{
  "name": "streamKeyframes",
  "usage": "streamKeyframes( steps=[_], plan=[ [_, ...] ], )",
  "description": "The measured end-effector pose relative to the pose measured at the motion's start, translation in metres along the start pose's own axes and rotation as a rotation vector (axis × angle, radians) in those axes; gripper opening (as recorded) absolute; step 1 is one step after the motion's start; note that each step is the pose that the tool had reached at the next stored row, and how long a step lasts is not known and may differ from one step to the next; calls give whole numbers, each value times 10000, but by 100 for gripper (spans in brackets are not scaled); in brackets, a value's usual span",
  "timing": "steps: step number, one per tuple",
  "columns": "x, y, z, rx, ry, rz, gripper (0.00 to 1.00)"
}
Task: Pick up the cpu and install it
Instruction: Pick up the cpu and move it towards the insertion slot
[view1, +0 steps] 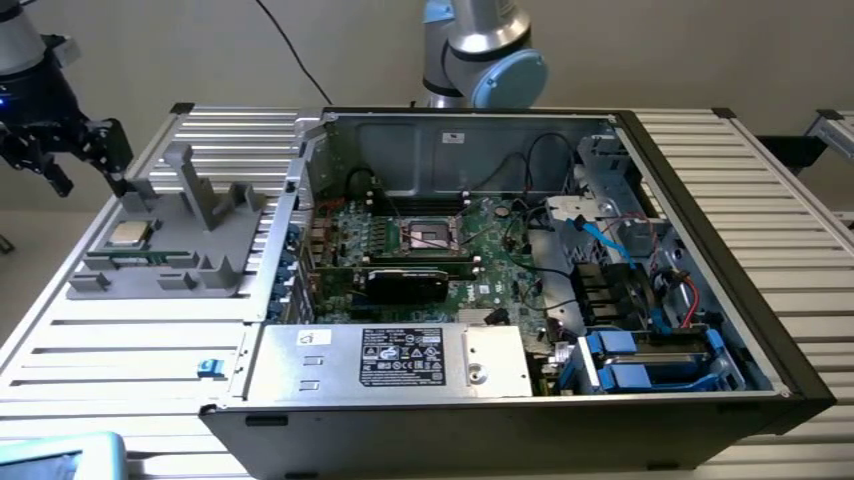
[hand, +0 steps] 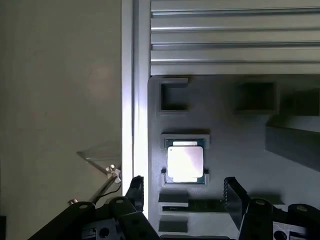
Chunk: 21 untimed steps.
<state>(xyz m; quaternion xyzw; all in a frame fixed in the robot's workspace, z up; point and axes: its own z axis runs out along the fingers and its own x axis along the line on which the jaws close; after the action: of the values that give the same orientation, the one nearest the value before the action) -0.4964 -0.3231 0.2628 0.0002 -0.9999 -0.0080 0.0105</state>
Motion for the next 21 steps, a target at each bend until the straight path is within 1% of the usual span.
streamKeyframes(
  steps=[6, 9, 13, 21],
  plan=[
    [-3, 3, 108, -2, -11, 0, 75],
    [-17, 2, 163, -28, -10, 3, 75],
    [-29, 1, 235, -46, -10, 4, 75],
    [-35, -1, 381, -56, -11, 3, 75]
  ],
)
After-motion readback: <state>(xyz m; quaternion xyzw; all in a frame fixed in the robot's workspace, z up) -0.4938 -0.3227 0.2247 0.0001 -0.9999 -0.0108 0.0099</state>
